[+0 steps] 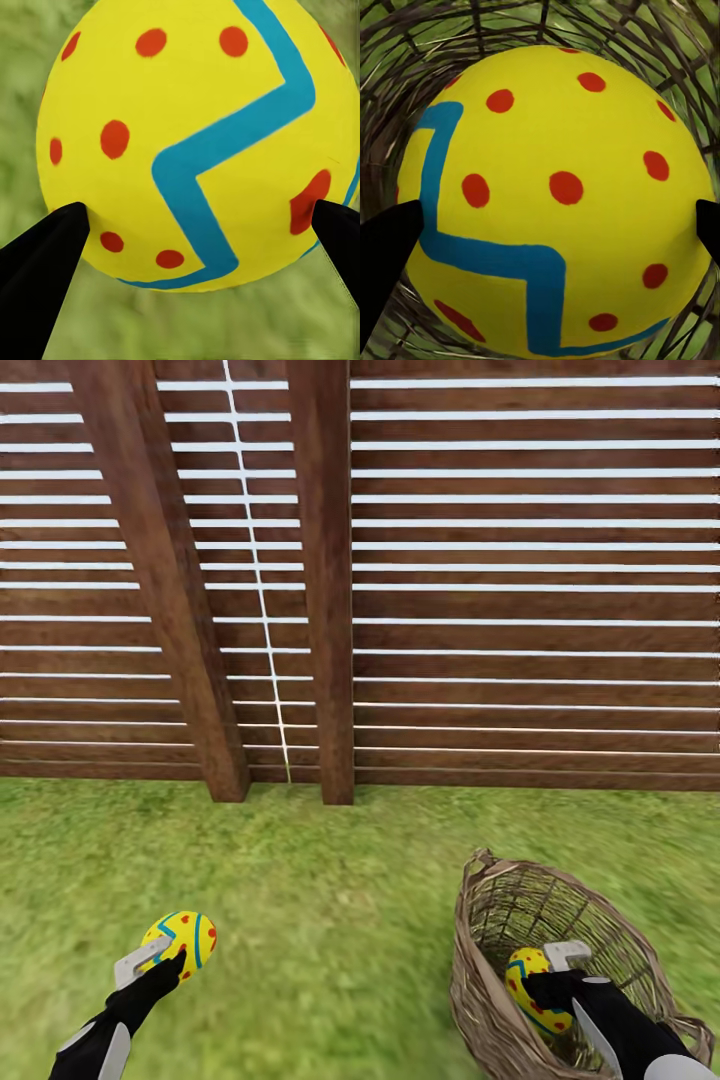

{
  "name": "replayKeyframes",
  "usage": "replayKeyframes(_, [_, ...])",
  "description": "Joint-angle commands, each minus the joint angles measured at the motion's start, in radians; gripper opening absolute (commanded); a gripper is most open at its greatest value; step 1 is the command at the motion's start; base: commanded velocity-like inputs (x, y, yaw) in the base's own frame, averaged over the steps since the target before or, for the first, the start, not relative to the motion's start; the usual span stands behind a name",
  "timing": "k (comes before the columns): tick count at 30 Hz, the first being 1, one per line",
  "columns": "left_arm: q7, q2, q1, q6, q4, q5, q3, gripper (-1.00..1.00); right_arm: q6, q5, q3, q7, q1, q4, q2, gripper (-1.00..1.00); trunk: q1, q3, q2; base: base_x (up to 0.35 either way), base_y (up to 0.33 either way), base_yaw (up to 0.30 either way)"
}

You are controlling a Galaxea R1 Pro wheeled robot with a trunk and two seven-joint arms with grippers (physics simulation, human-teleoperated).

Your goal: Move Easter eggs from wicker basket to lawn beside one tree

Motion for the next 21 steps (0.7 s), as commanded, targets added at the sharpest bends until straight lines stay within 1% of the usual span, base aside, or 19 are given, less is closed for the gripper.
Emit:
replayKeyframes(1, [-0.008, -0.001, -0.001, 0.008, -0.002, 0.001, 0.005, -1.00, 0.006, -0.004, 0.006, 0.000, 0.000, -0.002, -0.002, -1.00, -0.001, 0.003, 0.000, 0.000, 0.000, 0.000])
replayKeyframes(21, [-0.008, -0.004, -0.001, 0.006, 0.002, 0.000, 0.005, -1.00, 0.006, -0.005, 0.005, 0.000, 0.000, -0.002, -0.002, -1.00, -0.010, 0.080, 0.005, 0.000, 0.000, 0.000])
